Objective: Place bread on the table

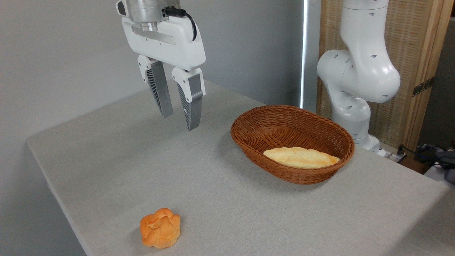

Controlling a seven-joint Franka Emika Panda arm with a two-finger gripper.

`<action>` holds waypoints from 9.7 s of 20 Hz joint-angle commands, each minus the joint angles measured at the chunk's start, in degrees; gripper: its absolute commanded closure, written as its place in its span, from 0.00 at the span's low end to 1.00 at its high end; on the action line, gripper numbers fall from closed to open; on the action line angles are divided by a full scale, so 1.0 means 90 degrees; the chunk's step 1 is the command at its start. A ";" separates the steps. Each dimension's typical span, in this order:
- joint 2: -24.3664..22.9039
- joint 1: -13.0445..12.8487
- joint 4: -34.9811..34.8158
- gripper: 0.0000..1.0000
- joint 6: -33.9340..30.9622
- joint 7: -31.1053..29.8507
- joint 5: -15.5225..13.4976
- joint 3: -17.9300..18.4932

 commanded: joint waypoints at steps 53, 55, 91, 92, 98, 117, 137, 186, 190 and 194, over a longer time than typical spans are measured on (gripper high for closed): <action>0.0044 -0.0037 0.0139 0.00 -0.0228 -0.0074 -0.0082 0.0008; 0.0054 -0.0037 0.0129 0.00 -0.0228 -0.0065 -0.0082 -0.0001; -0.4038 -0.0086 -0.5945 0.00 0.0728 0.4291 0.1070 0.1346; -0.4038 -0.0076 -0.5945 0.00 0.0767 0.4291 0.1070 0.1346; -0.3940 -0.0193 -0.5974 0.00 0.1012 0.4300 0.1080 0.1346; -0.3735 -0.0515 -0.6082 0.00 0.1197 0.4877 0.1568 0.1356; -0.3589 -0.0691 -0.6521 0.44 0.1715 0.4857 0.1529 0.1356; -0.1089 -0.2498 -0.1883 0.00 0.1676 0.0678 -0.2680 0.2762; -0.1089 -0.2498 -0.1873 0.00 0.1676 0.0678 -0.2670 0.2762; -0.1089 -0.2498 -0.1883 0.00 0.1676 0.0687 -0.2660 0.2762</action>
